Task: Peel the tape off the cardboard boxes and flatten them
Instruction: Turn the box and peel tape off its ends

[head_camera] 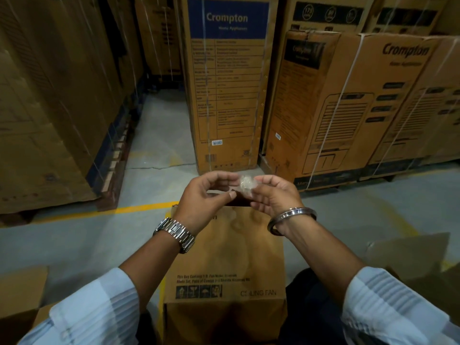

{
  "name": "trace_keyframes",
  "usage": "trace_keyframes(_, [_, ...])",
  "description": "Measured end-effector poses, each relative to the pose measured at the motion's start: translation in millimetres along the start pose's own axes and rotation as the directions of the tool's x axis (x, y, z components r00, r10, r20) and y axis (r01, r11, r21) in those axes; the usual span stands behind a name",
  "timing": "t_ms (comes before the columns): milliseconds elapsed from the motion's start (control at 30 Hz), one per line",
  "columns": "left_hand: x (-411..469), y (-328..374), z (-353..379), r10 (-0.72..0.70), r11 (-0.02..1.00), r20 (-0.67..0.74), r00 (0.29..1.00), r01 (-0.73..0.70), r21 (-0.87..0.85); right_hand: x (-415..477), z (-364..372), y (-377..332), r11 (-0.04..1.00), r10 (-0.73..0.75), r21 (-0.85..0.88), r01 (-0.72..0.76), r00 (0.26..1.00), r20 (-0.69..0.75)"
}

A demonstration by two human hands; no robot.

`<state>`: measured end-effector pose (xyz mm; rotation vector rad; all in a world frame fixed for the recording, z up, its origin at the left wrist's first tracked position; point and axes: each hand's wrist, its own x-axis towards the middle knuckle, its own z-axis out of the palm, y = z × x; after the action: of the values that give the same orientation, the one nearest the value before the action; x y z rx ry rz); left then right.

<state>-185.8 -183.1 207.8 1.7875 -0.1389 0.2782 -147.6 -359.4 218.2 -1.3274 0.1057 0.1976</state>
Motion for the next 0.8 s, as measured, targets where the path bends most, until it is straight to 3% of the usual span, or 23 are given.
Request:
trace_keyframes(133, [10.5,-0.9,5.1,0.003,0.999,-0.118,0.993,0.001,0.035,-2.9,1.9,4.5,0.988,-0.027,-0.146,0.045,0.992,0.126])
trace_keyframes(267, [20.1,2.9,12.7,-0.081,0.996,-0.091,0.993,0.077,-0.043,-2.9,-4.5,-2.0,0.99,-0.064,-0.114,0.084,0.983,0.171])
trace_keyframes(400, [32.7,4.7,26.8,-0.146,0.988,-0.094,0.985,0.139,-0.073,-3.5,-16.9,-3.6,0.96,-0.185,-0.166,0.224,0.957,0.222])
trace_keyframes(533, [40.4,11.2,49.3,-0.191,0.98,-0.048,0.98,0.188,-0.066,2.7,-37.8,-3.5,0.92,-0.314,-0.201,0.337,0.939,0.139])
trace_keyframes(667, [45.3,19.9,82.3,-0.153,0.988,0.087,0.984,0.153,-0.001,10.4,-73.4,-8.9,0.837,-0.432,-0.333,0.435,0.898,0.089])
trace_keyframes(800, [53.0,30.1,124.4,-0.061,0.997,0.241,0.969,0.047,0.065,17.9,-128.3,-17.6,0.821,-0.471,-0.401,0.406,0.879,-0.075])
